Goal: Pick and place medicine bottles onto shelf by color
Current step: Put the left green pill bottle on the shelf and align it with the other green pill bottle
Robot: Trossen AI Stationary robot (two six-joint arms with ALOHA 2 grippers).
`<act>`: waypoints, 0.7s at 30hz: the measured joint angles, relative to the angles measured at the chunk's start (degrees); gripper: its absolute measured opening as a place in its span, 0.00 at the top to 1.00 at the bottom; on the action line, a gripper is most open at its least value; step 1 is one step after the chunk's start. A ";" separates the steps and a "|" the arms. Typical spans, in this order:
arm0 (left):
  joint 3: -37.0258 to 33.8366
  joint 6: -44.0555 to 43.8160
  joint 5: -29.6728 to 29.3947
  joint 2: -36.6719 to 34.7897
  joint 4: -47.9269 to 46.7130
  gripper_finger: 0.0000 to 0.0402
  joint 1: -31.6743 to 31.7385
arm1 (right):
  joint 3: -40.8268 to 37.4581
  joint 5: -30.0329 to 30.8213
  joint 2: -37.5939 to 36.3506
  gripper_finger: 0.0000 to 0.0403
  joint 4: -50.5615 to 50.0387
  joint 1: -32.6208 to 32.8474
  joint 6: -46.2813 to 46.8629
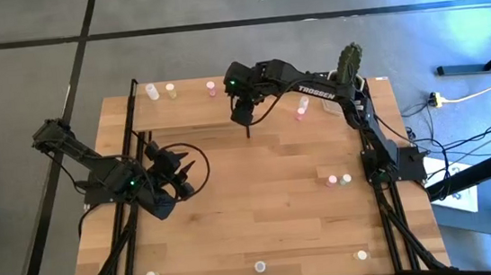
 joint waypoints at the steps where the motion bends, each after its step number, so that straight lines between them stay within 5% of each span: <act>1: 0.00 0.00 0.00 0.00 0.00 0.66 0.00 | -0.01 -0.01 0.00 0.64 0.00 0.01 -0.01; 21: 0.00 0.00 0.07 0.00 0.00 0.66 0.00 | 0.00 -0.04 0.00 0.65 0.02 0.00 -1.25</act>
